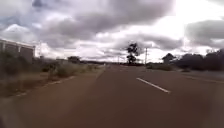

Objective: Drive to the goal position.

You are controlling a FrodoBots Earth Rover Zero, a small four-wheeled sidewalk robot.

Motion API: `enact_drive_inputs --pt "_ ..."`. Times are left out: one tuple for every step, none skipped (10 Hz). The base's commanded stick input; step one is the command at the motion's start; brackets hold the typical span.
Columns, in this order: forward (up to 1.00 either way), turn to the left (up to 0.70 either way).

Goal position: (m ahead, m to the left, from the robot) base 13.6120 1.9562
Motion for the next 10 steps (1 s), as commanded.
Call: enact_drive_inputs --pt "0.7 -0.32" --pt "0.7 -0.32" --pt "0.7 -0.32" --pt "0.7 -0.32" --pt "0.7 -0.32" --pt "0.7 -0.23" --pt "0.7 -0.05" --pt "0.7 0.03" --pt "0.7 0.03" --pt "0.7 0.03"
